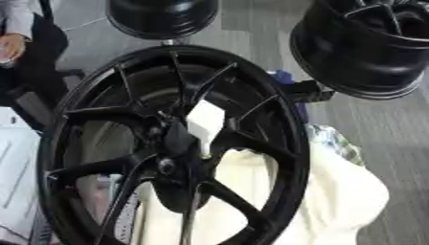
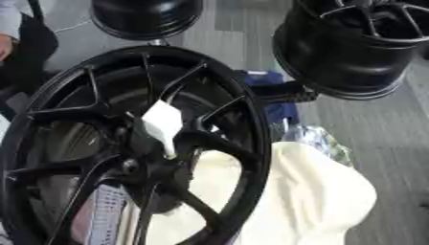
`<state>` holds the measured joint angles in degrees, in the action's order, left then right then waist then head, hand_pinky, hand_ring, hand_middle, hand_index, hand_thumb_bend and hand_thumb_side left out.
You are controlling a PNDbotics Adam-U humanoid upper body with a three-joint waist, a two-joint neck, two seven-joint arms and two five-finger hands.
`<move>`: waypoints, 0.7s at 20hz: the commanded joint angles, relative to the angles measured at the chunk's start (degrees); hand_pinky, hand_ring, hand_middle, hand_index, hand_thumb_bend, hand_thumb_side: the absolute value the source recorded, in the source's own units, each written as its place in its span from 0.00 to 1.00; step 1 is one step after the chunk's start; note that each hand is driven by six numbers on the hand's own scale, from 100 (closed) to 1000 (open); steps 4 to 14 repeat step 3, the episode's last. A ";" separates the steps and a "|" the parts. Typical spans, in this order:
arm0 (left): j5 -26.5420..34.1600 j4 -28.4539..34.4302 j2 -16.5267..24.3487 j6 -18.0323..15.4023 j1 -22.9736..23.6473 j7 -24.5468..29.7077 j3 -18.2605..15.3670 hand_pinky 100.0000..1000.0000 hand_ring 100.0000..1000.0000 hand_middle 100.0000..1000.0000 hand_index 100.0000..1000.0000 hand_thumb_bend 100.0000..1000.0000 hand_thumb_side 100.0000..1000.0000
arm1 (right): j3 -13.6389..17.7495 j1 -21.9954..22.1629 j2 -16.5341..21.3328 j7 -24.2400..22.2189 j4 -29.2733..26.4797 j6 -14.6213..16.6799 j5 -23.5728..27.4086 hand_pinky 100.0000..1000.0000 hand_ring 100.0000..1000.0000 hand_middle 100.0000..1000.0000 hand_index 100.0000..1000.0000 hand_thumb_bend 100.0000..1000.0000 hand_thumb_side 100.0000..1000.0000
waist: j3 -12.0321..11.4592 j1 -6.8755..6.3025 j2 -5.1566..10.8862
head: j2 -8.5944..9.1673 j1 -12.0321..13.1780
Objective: Pull the pin out of the wheel hub.
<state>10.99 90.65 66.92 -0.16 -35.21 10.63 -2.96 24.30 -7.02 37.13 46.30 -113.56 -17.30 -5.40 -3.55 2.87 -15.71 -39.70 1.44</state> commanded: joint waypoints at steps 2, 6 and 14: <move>-0.42 8.33 2.11 -0.54 -0.51 2.01 0.31 0.78 0.72 0.58 0.76 0.00 0.34 | 0.09 -0.30 2.58 5.67 -1.03 -5.90 -0.27 0.40 0.59 0.64 0.82 0.25 0.22 | 0.04 -0.19 1.03 | 0.31 0.41; -0.57 10.01 2.11 -0.61 -0.59 2.65 0.53 0.78 0.72 0.58 0.76 0.00 0.34 | 0.04 -0.33 2.62 5.67 -1.03 -5.94 -0.28 0.40 0.59 0.64 0.82 0.25 0.22 | 0.03 -0.19 1.04 | 0.30 0.49; -0.57 10.01 2.11 -0.61 -0.59 2.65 0.53 0.78 0.72 0.58 0.76 0.00 0.34 | 0.04 -0.33 2.62 5.67 -1.03 -5.94 -0.28 0.40 0.59 0.64 0.82 0.25 0.22 | 0.03 -0.19 1.04 | 0.30 0.49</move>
